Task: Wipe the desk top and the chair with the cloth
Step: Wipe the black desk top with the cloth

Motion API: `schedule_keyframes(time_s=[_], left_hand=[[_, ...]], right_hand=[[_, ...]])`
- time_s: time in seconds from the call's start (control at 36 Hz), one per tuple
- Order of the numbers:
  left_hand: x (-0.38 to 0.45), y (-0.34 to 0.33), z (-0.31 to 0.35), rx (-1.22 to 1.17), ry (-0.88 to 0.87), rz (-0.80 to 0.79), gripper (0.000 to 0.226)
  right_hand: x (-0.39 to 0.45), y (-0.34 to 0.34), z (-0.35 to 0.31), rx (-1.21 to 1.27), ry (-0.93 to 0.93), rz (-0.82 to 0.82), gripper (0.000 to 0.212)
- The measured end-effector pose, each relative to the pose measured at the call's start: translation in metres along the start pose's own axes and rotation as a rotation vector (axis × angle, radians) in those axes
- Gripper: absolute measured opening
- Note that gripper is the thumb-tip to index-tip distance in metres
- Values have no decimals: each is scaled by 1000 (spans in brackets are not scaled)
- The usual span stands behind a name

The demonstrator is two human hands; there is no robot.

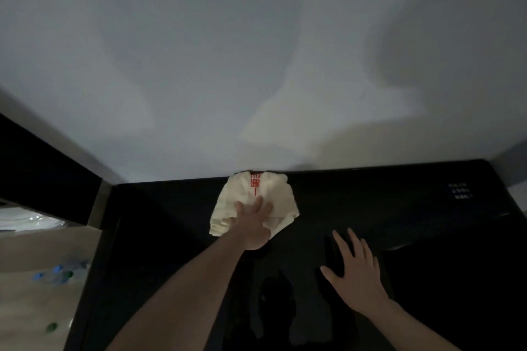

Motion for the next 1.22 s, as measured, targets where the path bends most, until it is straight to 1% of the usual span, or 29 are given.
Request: schedule_keyframes(time_s=[0.03, 0.08, 0.11, 0.17, 0.22, 0.28, 0.33, 0.47, 0.61, 0.69, 0.78, 0.83, 0.92, 0.97, 1.06, 1.22], left_hand=[[-2, 3, -2, -30, -19, 3, 73], [-10, 9, -11, -195, -82, 22, 75], [-17, 13, -17, -299, -103, 53, 76], [-35, 19, -32, -391, -77, 141, 73], [-51, 21, -52, -348, -48, 237, 69], [-64, 18, -72, -286, -53, 297, 67], [-73, 15, -90, -258, -52, 306, 66], [-85, 18, -127, -208, 8, 310, 74], [-89, 28, -144, -224, 47, 356, 78], [-87, 28, -144, -221, 45, 357, 79], [-82, 25, -140, -210, 42, 344, 80], [-77, 23, -133, -203, 40, 341, 80], [-68, 19, -112, -202, 34, 334, 81], [-58, 14, -93, -197, 27, 331, 81], [-44, 8, -65, -179, 25, 312, 82], [-11, -11, 19, -153, -24, 286, 83]], right_hand=[[1, 0, -1, 12, 1, 1, 86], [3, 1, -9, 27, 14, 6, 86], [5, 1, -16, 32, 26, 10, 86], [10, 2, -36, 39, 57, 16, 87], [16, 3, -59, 39, 87, 20, 88], [22, 4, -85, 48, 108, 24, 89], [30, 6, -114, 50, 134, 37, 89], [60, 2, -181, -12, 179, 52, 90], [86, -9, -235, 16, 188, -3, 92], [94, -11, -253, -28, 204, -39, 90], [107, -12, -244, -47, 162, -32, 90], [116, -17, -227, -117, 182, -31, 91], [123, -14, -195, -200, 222, -42, 85], [127, -4, -170, -235, 239, -41, 82], [134, 10, -140, -226, 252, -30, 79], [149, 46, -58, -254, 242, -14, 80]])
Point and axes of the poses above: each hand's wrist, its own x-axis towards the middle knuckle, its own y-axis out of the back of the hand, z = x × y, the point moved 5 cm from there along x, towards the middle knuckle, and after that the axes turned 4 degrees about -z, right-handed, at the moved point
